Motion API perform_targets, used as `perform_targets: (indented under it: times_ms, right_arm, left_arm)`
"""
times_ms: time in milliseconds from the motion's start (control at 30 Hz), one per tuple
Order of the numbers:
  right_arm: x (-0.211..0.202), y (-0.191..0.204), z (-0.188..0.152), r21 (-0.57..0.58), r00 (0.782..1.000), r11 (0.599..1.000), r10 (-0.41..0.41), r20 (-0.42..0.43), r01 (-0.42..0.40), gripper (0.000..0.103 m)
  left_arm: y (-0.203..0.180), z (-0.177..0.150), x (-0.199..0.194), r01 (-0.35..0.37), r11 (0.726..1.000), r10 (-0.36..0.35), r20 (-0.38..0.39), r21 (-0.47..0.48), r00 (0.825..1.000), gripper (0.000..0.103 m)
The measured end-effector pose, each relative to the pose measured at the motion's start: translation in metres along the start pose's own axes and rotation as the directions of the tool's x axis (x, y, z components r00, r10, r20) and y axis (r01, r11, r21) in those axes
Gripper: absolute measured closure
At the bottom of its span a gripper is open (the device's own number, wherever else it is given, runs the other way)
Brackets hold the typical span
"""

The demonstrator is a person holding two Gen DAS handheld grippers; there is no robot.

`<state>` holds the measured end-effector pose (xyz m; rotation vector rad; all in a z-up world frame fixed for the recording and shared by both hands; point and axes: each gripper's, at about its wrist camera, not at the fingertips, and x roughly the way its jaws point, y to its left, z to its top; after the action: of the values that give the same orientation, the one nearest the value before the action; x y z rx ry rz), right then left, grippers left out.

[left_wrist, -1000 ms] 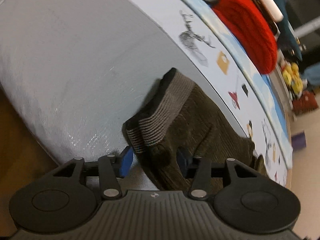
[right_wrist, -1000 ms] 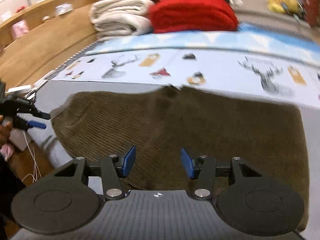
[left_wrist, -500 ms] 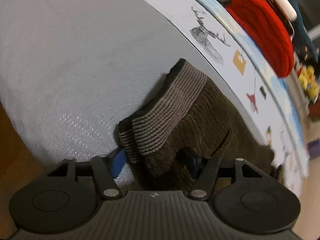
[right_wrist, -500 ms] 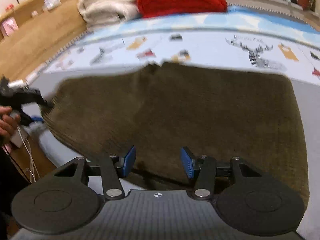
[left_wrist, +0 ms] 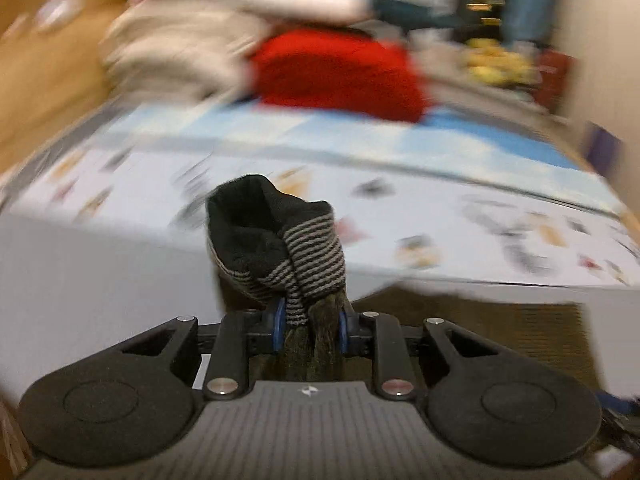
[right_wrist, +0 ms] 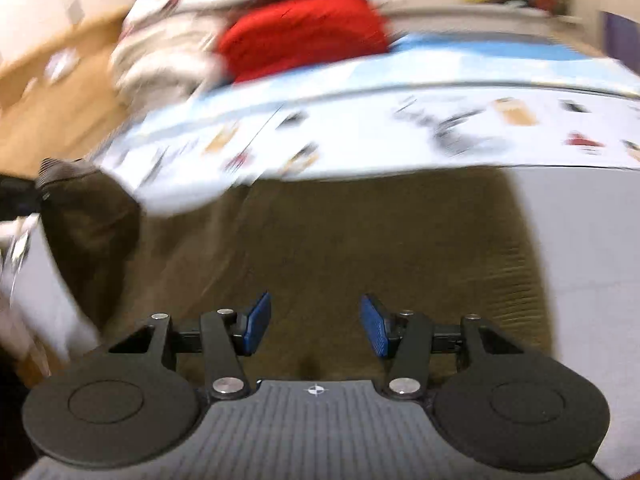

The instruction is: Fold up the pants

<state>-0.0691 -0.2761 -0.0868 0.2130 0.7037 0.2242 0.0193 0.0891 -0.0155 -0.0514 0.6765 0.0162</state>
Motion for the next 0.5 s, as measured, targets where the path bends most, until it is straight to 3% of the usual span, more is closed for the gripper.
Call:
perform_targets:
  times_ms: [100, 200, 267, 300, 367, 433, 500]
  right_arm:
    - [-0.017, -0.042, 0.003, 0.141, 0.993, 0.987, -0.089, 0.078, 0.077, 0.051]
    - [-0.034, -0.087, 0.0, 0.303, 0.968, 0.936, -0.224, 0.117, 0.179, 0.051]
    - [-0.046, -0.118, -0.008, 0.431, 0.952, 0.878, -0.282, 0.117, 0.207, 0.049]
    - [-0.049, -0.131, -0.012, 0.486, 0.95, 0.85, -0.292, 0.112, 0.204, 0.049]
    - [-0.053, -0.15, -0.021, 0.563, 0.953, 0.806, -0.286, 0.1, 0.183, 0.049]
    - [-0.053, -0.158, -0.028, 0.59, 0.964, 0.794, -0.246, 0.099, 0.142, 0.048]
    - [-0.049, -0.16, -0.031, 0.59, 0.979, 0.803, -0.179, 0.095, 0.089, 0.044]
  left_arm:
    - [-0.1, 0.005, -0.025, 0.138, 0.979, -0.15, 0.074, 0.149, 0.986, 0.078]
    - [-0.198, -0.013, -0.044, 0.258, 0.915, -0.296, 0.082, 0.312, 0.952, 0.075]
    - [-0.25, -0.035, -0.036, 0.35, 0.853, -0.373, -0.016, 0.388, 0.928, 0.058]
    - [-0.267, -0.046, -0.027, 0.416, 0.824, -0.411, -0.099, 0.385, 0.906, 0.038]
    - [-0.277, -0.057, -0.021, 0.501, 0.793, -0.475, -0.164, 0.348, 0.865, 0.032]
    - [-0.26, -0.057, -0.017, 0.508, 0.807, -0.491, -0.136, 0.3, 0.86, 0.027]
    - [-0.235, -0.054, -0.006, 0.498, 0.829, -0.478, -0.141, 0.254, 0.867, 0.027]
